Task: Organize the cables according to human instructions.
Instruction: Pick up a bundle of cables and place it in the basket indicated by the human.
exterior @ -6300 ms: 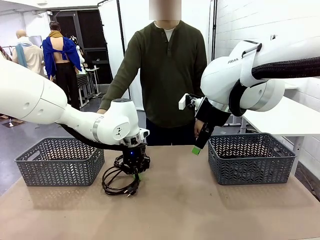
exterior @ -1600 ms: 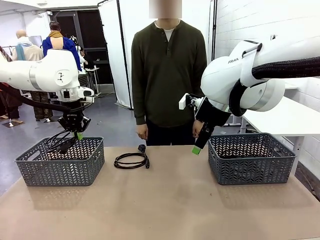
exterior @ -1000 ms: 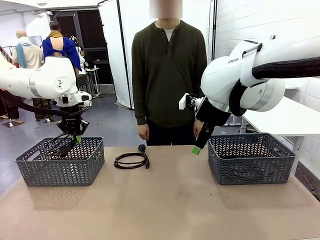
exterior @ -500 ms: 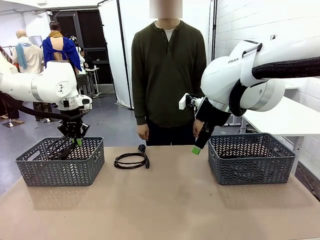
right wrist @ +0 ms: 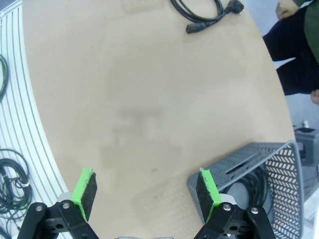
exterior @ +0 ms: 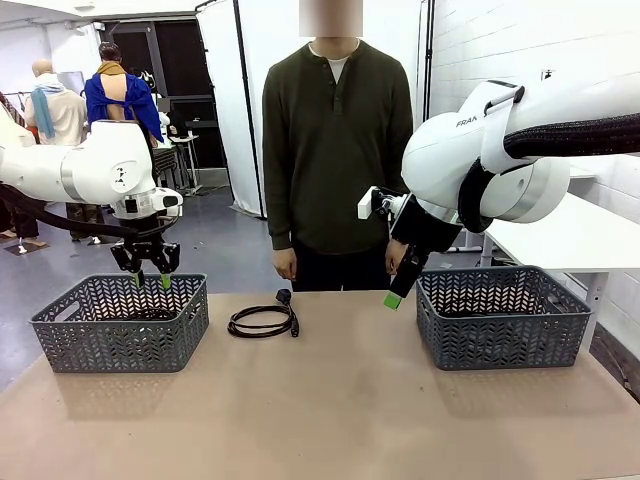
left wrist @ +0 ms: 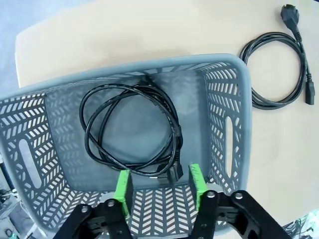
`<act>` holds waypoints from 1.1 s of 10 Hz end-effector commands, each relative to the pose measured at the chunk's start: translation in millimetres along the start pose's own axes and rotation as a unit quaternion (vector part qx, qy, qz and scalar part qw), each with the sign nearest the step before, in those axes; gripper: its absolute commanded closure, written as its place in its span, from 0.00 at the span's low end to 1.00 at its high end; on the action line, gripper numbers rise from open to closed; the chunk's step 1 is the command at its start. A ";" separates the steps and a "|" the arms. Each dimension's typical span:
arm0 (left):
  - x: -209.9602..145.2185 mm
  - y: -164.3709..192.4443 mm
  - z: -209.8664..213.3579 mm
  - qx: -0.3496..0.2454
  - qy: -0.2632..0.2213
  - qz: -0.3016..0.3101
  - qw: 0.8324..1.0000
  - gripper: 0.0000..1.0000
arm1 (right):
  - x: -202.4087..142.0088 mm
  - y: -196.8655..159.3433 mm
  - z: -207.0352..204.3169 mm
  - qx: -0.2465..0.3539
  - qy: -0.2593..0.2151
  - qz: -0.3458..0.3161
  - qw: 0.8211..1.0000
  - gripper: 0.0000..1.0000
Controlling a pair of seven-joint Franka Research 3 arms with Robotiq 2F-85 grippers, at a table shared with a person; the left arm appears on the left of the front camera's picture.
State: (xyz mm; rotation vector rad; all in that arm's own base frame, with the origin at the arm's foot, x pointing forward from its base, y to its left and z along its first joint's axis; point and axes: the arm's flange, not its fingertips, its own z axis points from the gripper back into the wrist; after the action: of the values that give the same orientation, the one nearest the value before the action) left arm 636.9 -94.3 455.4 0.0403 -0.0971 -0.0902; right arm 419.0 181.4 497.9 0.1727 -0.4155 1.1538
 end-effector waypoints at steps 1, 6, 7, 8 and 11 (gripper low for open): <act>-3.7 4.5 10.1 0.004 0.001 0.010 1.000 0.00 | -0.6 0.5 -1.1 -0.002 0.001 0.000 1.000 0.00; -11.9 0.5 26.1 -0.006 0.002 0.024 1.000 0.00 | -0.6 0.5 -1.1 -0.002 0.001 0.000 1.000 0.00; -5.7 1.6 18.0 0.001 0.000 0.003 1.000 0.00 | -0.6 0.5 -1.1 -0.002 0.001 0.000 1.000 0.00; -5.7 1.6 18.0 0.001 0.000 0.003 1.000 0.00 | -0.6 0.5 -1.1 -0.002 0.001 0.000 1.000 0.00; -5.7 1.6 18.0 0.001 0.000 0.003 1.000 0.00 | -0.6 0.5 -1.1 -0.002 0.001 0.000 1.000 0.00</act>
State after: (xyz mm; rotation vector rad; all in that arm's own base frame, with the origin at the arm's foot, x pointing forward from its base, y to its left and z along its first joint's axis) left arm 628.4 -94.1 472.9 0.0377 -0.0901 -0.0782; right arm 419.0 181.4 497.9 0.1727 -0.4155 1.1538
